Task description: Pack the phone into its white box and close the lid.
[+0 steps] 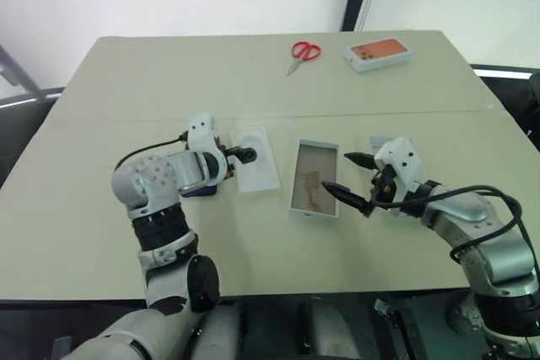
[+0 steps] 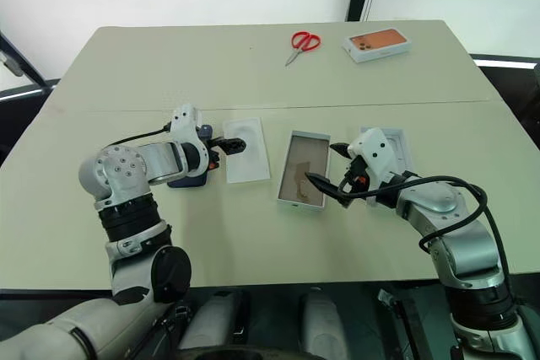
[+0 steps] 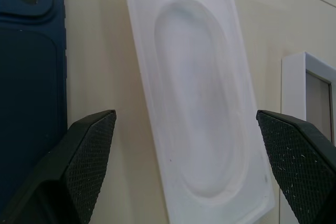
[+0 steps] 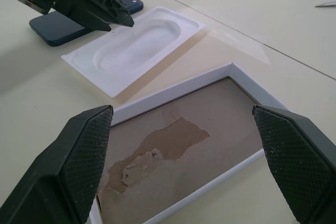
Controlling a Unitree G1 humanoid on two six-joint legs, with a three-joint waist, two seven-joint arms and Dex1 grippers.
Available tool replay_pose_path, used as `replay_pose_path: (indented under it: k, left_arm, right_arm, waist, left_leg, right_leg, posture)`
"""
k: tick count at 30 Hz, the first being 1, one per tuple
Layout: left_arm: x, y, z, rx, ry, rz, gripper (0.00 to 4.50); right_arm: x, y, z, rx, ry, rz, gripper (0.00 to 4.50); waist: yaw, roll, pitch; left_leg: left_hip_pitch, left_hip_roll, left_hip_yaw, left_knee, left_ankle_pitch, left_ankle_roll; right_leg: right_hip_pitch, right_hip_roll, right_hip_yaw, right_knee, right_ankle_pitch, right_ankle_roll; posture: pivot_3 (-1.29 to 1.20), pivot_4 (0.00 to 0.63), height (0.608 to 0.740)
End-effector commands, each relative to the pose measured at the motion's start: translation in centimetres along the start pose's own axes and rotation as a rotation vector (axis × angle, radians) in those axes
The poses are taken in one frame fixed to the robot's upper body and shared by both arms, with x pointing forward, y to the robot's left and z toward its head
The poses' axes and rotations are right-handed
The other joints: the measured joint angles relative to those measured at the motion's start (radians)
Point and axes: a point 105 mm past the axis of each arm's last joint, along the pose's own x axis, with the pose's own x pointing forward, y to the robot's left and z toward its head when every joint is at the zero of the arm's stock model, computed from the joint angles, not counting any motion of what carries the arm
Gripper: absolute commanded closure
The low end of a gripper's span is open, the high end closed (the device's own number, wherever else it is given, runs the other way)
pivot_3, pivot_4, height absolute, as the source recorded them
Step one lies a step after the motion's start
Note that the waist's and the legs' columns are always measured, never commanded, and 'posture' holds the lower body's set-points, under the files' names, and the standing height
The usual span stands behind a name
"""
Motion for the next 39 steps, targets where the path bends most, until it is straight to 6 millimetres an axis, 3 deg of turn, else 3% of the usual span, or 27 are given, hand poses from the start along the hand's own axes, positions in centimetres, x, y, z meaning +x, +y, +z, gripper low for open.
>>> replay_pose_path:
  k: [1,6,8,10,16,29,35,39]
  left_arm:
    - [0.1,-1.2,0.1,0.033,0.013,-0.035,0.0]
    - [0.5,-1.5,-0.6,0.016,0.048,-0.071,0.0]
    - [0.6,-1.4,-0.7,0.004,0.054,-0.076,0.52]
    - [0.6,-1.0,-0.8,0.0,0.061,-0.059,1.3]
    - [0.3,0.0,-0.2,-0.024,0.045,-0.022,4.43]
    - [-0.4,0.5,1.0,-0.097,0.004,-0.071,4.48]
    - [-1.6,1.0,2.4,-0.115,-0.043,-0.138,4.48]
    - [-2.3,2.4,2.9,-0.103,-0.041,-0.132,4.48]
  right_arm:
    - [-0.1,0.4,1.4,-0.039,-0.038,0.02,0.05]
    - [-0.2,0.8,1.8,-0.043,-0.044,0.036,0.05]
    - [-0.2,1.0,1.9,-0.044,-0.045,0.048,0.0]
    - [-0.3,1.1,1.9,-0.042,-0.042,0.049,0.0]
    - [-0.3,1.5,1.7,-0.035,-0.036,0.067,0.0]
    - [0.0,1.9,1.7,-0.047,-0.028,0.092,0.0]
    - [-0.3,3.6,1.3,-0.168,0.059,0.212,0.0]
    - [0.1,5.1,0.4,-0.26,0.131,0.313,0.0]
  waist:
    - [0.0,0.0,0.0]
    - [0.001,0.0,0.0]
    - [0.002,0.0,0.0]
    - [0.001,0.0,0.0]
    - [0.0,0.0,0.0]
    - [-0.001,0.0,0.0]
    - [-0.002,0.0,0.0]
    - [-0.003,0.0,0.0]
  left_leg:
    - [0.0,0.0,0.0,0.0,0.0,0.0]
    - [0.0,0.0,0.0,0.0,0.0,0.0]
    - [0.0,0.0,0.0,0.0,0.0,0.0]
    - [0.0,0.0,0.0,0.0,0.0,0.0]
    - [0.0,0.0,0.0,0.0,0.0,0.0]
    - [0.0,0.0,0.0,0.0,0.0,0.0]
    - [0.0,0.0,0.0,0.0,0.0,0.0]
    - [0.0,0.0,0.0,0.0,0.0,0.0]
  right_leg:
    - [0.0,0.0,0.0,0.0,0.0,0.0]
    - [0.0,0.0,0.0,0.0,0.0,0.0]
    - [0.0,0.0,0.0,0.0,0.0,0.0]
    - [0.0,0.0,0.0,0.0,0.0,0.0]
    - [0.0,0.0,0.0,0.0,0.0,0.0]
    - [0.0,0.0,0.0,0.0,0.0,0.0]
    - [0.0,0.0,0.0,0.0,0.0,0.0]
    - [0.0,0.0,0.0,0.0,0.0,0.0]
  posture:
    - [0.0,0.15,0.74]
    - [0.0,0.15,0.74]
    - [0.0,0.15,0.74]
    - [0.0,0.15,0.74]
    - [0.0,0.15,0.74]
    - [0.0,0.15,0.74]
    - [0.0,0.15,0.74]
    - [0.0,0.15,0.74]
